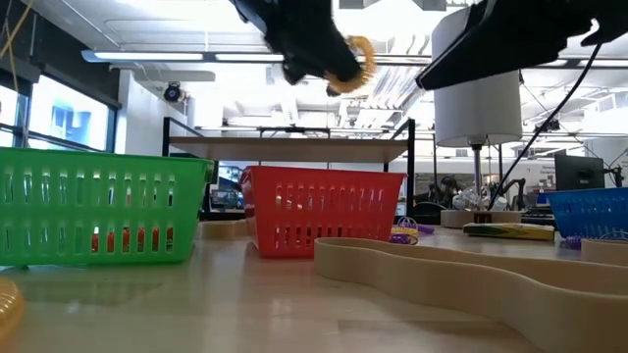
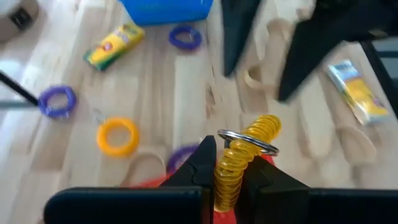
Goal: Pick & Place Office Desk Supplies
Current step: Put the yellow spring keychain into the green bin
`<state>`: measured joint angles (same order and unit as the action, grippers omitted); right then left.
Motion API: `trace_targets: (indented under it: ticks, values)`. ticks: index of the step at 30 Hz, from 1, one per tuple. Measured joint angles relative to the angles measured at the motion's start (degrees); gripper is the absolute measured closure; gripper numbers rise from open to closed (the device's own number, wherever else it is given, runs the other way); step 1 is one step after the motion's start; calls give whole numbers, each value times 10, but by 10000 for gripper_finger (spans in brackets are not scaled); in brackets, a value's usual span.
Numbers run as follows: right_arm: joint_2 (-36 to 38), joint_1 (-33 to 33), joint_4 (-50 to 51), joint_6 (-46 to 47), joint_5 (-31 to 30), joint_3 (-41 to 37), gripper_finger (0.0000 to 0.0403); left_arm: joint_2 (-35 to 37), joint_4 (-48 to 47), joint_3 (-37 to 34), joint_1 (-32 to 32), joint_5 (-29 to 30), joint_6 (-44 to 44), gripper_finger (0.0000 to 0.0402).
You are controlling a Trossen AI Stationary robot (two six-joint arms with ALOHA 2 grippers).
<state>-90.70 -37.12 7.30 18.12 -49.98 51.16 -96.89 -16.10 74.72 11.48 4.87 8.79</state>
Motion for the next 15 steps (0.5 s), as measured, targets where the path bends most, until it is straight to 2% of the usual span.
trace_targets:
  ticks: [9,15]
  values:
    - [0,1,10,16,10,0,200,72,-160,0,61,-1,65,385]
    - [0,1,11,17,10,0,200,88,-294,0,108,-7,82,385]
